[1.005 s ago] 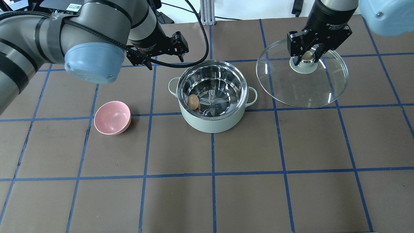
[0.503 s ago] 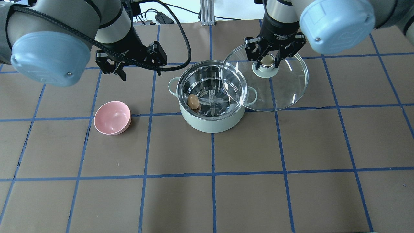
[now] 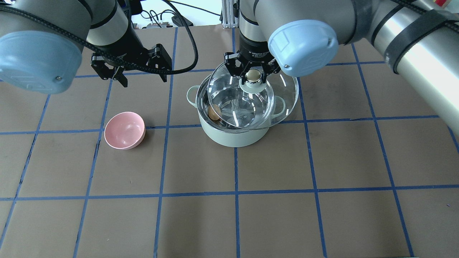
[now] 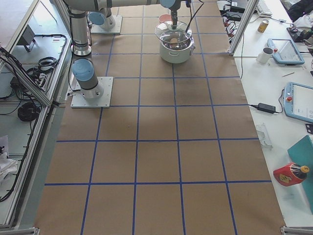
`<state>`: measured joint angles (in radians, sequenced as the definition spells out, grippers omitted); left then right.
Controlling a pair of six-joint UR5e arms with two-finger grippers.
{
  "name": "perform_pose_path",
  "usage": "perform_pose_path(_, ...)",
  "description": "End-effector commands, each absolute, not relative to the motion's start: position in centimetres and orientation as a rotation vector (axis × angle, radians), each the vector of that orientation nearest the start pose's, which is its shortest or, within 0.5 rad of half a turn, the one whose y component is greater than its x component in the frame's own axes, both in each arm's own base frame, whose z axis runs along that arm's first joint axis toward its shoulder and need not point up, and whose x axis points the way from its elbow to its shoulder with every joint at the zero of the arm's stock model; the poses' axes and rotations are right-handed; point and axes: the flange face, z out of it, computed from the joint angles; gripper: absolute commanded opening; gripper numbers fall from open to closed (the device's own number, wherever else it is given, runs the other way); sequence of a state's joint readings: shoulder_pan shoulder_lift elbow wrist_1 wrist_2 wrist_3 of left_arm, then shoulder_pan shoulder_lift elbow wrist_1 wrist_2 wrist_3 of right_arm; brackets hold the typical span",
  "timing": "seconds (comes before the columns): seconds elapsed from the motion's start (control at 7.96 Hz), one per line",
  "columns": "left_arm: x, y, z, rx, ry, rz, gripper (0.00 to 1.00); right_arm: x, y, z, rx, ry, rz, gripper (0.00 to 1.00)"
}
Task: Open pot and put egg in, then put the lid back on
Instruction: 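Lift the glass lid with the right gripper and carry it over the pot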
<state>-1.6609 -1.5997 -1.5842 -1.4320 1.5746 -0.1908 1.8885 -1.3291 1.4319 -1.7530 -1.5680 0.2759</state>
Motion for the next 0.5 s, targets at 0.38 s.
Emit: perform_pose_path(0.38, -17.7, -50.3, 47.1, -0.22, 3.138, -0.13, 1.0, 36.0, -55.4, 40.0, -0.086, 3.113, -0.097, 0.0)
